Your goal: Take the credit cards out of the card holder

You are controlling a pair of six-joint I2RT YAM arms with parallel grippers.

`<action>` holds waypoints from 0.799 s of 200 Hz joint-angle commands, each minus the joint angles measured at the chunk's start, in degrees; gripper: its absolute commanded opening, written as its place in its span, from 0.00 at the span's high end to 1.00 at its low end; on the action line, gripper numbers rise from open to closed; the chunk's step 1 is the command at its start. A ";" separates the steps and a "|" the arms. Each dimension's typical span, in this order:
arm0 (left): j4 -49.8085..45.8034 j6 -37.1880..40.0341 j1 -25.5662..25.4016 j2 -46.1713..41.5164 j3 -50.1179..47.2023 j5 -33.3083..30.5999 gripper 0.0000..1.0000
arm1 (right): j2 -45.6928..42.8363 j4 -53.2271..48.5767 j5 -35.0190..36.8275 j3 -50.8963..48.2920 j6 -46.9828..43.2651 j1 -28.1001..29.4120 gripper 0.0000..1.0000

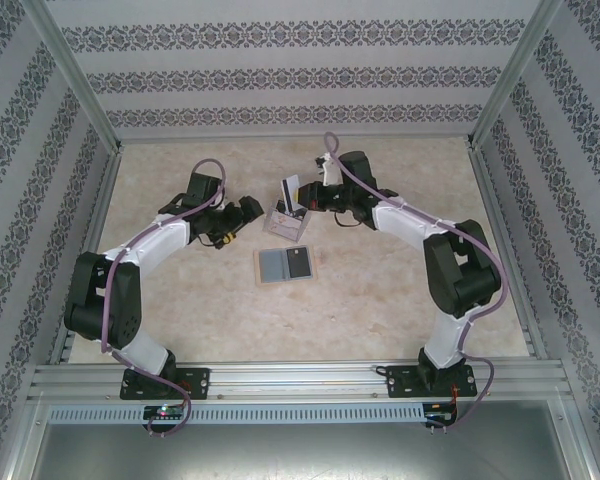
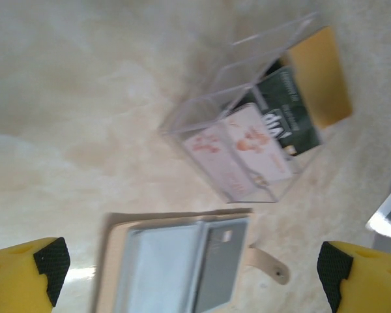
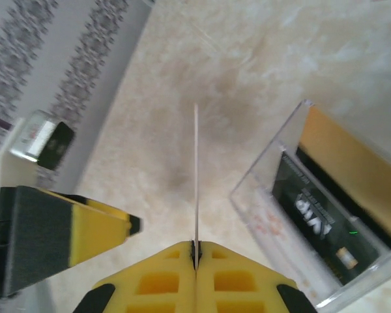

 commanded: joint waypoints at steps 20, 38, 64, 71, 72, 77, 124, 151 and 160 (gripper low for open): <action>-6.70 6.48 1.89 -1.26 0.75 -1.80 0.01 | 4.81 -14.98 6.45 9.37 -20.88 2.80 1.00; -6.51 6.75 1.92 -1.32 0.41 -1.32 0.01 | 7.07 -19.37 5.37 13.18 -26.42 2.99 1.00; -6.36 7.14 1.89 -0.83 0.30 0.23 0.01 | 10.02 -25.70 7.61 18.24 -33.23 3.28 1.00; -6.48 7.23 1.90 -0.83 0.32 0.28 0.01 | 10.59 -26.73 8.27 19.10 -34.62 3.26 1.00; -6.51 7.28 1.87 -0.83 0.31 0.28 0.01 | 10.62 -26.87 8.31 19.15 -34.80 3.27 0.99; -6.54 7.31 1.89 -0.76 0.39 0.40 0.01 | 10.94 -27.31 8.75 19.71 -35.55 3.28 0.99; -6.38 7.16 1.92 -0.32 0.13 1.23 0.01 | 14.23 -34.82 6.21 24.75 -42.18 3.35 0.97; -6.02 6.80 1.85 -0.05 -0.05 1.89 0.01 | 16.20 -38.29 7.77 26.94 -45.09 3.72 0.96; -5.92 6.75 1.88 0.07 -0.05 2.15 0.01 | 16.73 -39.08 8.26 27.58 -45.58 3.79 0.96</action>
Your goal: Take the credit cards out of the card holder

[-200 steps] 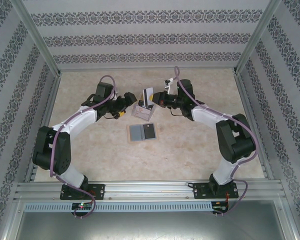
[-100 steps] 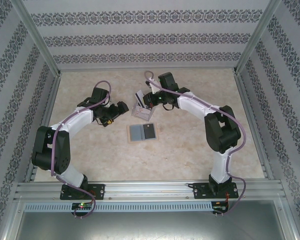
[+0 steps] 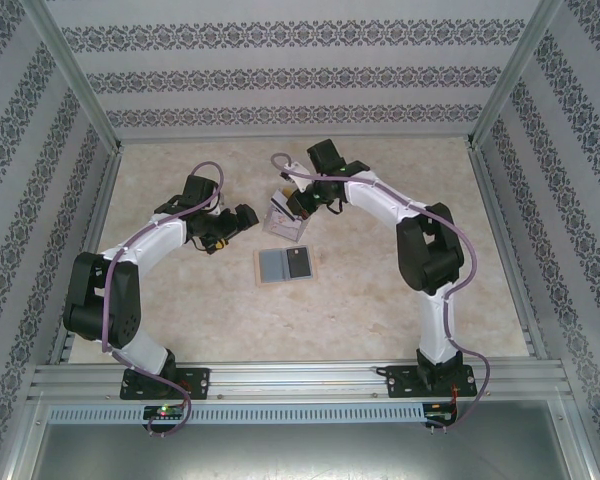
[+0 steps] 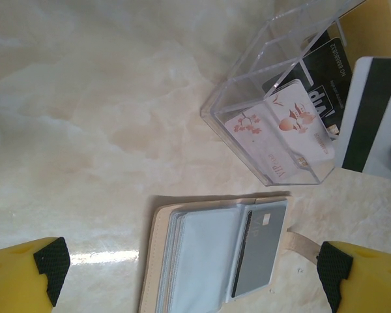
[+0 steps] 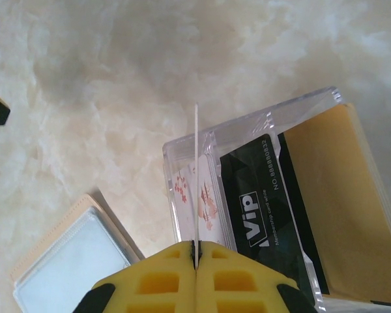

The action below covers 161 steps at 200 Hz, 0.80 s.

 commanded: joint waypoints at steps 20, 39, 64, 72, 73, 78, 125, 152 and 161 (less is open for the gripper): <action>-1.16 0.80 0.43 0.24 0.11 1.61 0.01 | 3.12 -6.38 2.00 3.55 -5.48 0.74 0.95; -1.12 0.80 0.50 0.48 0.03 1.83 0.00 | 4.26 -7.59 2.41 5.01 -6.06 0.94 0.93; -1.16 0.82 0.45 0.41 0.01 1.93 0.01 | 5.21 -9.58 1.43 6.73 -6.63 1.27 0.85; -1.24 0.93 0.46 0.31 0.07 1.92 0.01 | 5.23 -10.12 1.32 7.19 -6.61 1.44 0.81; -1.25 1.00 0.44 0.31 0.07 1.88 0.01 | 5.27 -10.17 1.32 7.25 -6.57 1.45 0.80; -1.33 0.99 0.49 0.16 0.11 1.92 0.01 | 5.25 -10.44 1.42 7.51 -6.10 1.49 0.75; -1.61 1.45 0.46 0.10 0.97 2.36 0.01 | -0.48 -8.72 3.25 5.78 -0.51 1.50 0.56; -1.25 1.43 0.43 -0.23 0.60 3.49 0.00 | -8.11 -4.99 7.62 -0.27 7.89 1.63 0.47; -0.99 1.27 0.35 -0.49 0.14 3.89 0.00 | -11.00 -3.32 9.13 -3.38 11.93 1.61 0.44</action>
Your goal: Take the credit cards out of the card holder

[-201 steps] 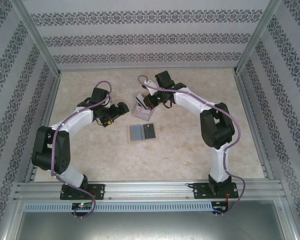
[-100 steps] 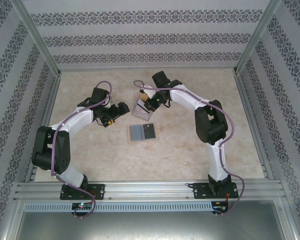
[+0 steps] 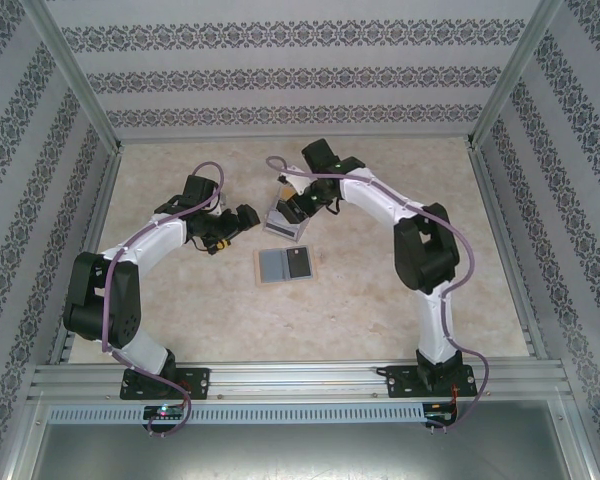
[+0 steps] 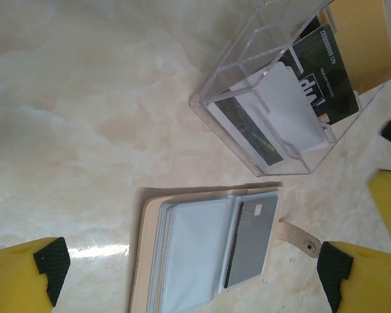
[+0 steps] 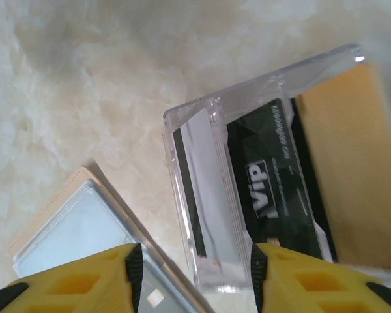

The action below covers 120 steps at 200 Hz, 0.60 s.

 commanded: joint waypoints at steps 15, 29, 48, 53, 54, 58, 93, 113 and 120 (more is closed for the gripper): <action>-0.60 0.55 -0.07 -0.99 -0.75 2.17 0.01 | -14.31 6.64 6.52 -11.53 18.32 0.65 0.41; -0.44 0.27 -0.79 -1.35 -1.42 2.84 0.04 | -18.80 8.68 8.67 -17.49 25.41 1.36 0.38; -0.44 -0.58 -1.98 -1.98 -2.25 3.24 0.08 | -23.72 11.20 10.48 -25.03 34.21 3.01 0.38; -0.42 -0.97 -2.36 -2.07 -2.41 3.27 0.10 | -24.72 11.54 11.21 -26.65 36.27 3.71 0.38; -0.38 -1.11 -2.47 -2.13 -2.45 3.35 0.10 | -24.85 11.63 11.34 -26.97 36.62 3.87 0.38; -0.29 -1.29 -2.83 -2.25 -2.58 3.42 0.11 | -25.57 11.98 11.81 -28.19 38.11 4.41 0.38; 1.27 -3.77 -6.31 -2.03 -3.33 3.82 0.25 | -26.96 15.78 13.65 -35.37 49.14 9.65 0.45; 3.77 -4.90 -8.82 -1.87 -4.76 3.48 0.36 | -24.93 21.86 11.47 -38.68 54.26 11.03 0.57; 4.44 -5.34 -9.56 -1.62 -5.09 3.64 0.38 | -23.82 23.00 11.45 -39.29 55.84 11.11 0.59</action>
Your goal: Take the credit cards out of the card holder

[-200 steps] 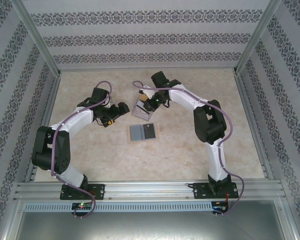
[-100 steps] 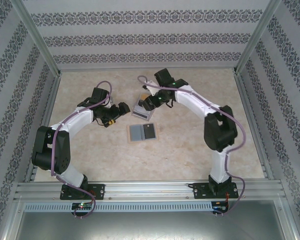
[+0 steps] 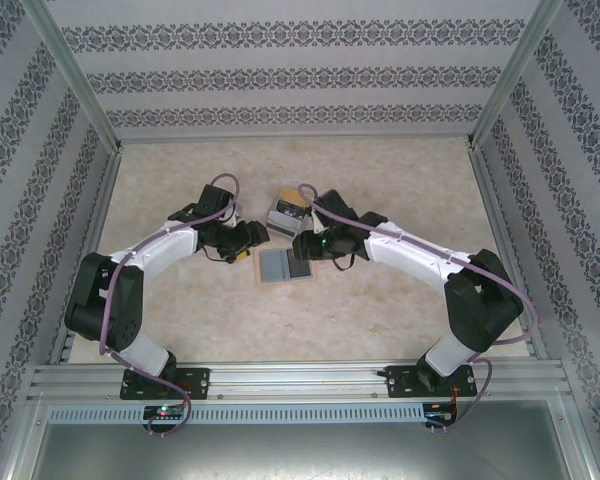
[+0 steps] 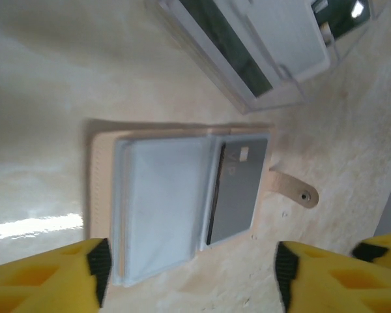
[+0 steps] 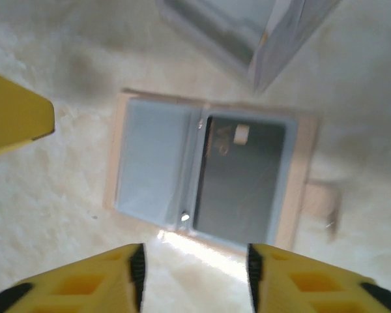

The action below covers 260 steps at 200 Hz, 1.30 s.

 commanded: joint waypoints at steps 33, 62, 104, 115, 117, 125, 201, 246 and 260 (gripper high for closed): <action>5.57 -3.91 -4.85 1.33 -1.60 2.02 0.48 | 6.98 7.55 2.20 -1.03 11.30 0.60 0.64; 9.03 -4.96 -6.80 2.65 -1.46 2.56 0.55 | 9.67 6.58 2.96 0.15 10.46 -0.53 0.64; 10.64 -6.31 -8.21 6.71 -0.03 2.77 0.69 | 11.52 6.64 2.69 0.16 9.77 -1.64 0.65; 10.47 -6.22 -8.13 7.72 0.61 2.96 0.71 | 11.77 6.58 2.59 0.25 9.44 -1.57 0.65; 10.46 -6.22 -8.23 7.90 0.65 2.95 0.71 | 11.79 6.56 2.68 0.28 9.34 -1.52 0.65; 10.19 -6.13 -8.17 8.53 1.22 2.88 0.72 | 12.02 6.24 3.16 0.37 9.31 -1.50 0.66; 10.97 -6.83 -8.65 12.11 2.39 3.05 0.76 | 14.25 6.28 1.83 1.22 7.64 -1.41 0.67; 10.94 -6.92 -8.75 13.30 1.99 1.96 0.75 | 15.37 5.13 2.33 2.32 6.71 -0.72 0.65; 10.05 -6.84 -8.71 13.52 1.87 1.13 0.75 | 15.64 5.21 1.68 2.35 6.55 -0.78 0.65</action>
